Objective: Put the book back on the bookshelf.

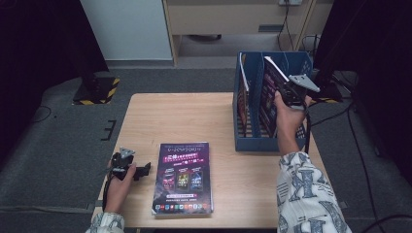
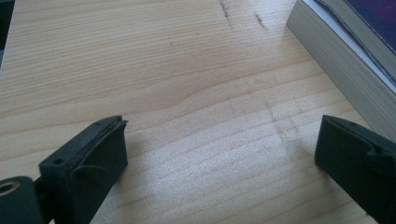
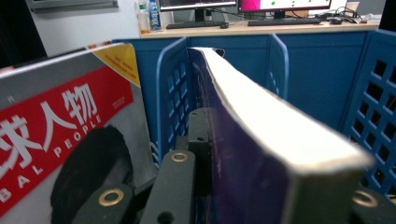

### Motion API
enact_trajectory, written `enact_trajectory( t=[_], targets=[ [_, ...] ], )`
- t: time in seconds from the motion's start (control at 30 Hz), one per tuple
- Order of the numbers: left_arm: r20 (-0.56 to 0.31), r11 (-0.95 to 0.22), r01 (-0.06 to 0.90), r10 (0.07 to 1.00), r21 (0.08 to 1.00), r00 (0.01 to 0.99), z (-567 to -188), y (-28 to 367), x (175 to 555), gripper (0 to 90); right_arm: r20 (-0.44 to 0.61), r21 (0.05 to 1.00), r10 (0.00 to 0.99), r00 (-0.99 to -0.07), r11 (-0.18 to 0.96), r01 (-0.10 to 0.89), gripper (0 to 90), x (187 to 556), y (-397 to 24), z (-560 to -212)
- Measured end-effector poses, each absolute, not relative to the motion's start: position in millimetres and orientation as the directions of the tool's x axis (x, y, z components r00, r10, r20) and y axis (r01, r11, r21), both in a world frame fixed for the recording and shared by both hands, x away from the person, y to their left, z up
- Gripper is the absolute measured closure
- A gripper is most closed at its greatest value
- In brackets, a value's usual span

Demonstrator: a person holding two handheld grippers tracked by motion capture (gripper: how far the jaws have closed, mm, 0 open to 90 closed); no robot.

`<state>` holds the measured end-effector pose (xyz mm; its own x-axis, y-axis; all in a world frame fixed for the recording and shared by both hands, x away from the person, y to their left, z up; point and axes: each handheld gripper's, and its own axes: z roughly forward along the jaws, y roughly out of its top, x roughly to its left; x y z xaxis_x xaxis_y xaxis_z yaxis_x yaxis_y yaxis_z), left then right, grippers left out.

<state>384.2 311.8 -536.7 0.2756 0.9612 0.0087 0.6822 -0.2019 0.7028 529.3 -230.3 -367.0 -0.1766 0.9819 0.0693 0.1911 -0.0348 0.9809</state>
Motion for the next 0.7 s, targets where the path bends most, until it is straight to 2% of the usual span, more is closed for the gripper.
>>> enact_trajectory(
  t=[0.7],
  targets=[
    [0.009, -0.202, 0.682, 0.961, 0.703, 0.276, -537, 312, 384, 1.2, 0.087, 0.981, 0.966, -0.244, -0.041, 0.189, 80.4, 516, -226, -375]
  ],
)
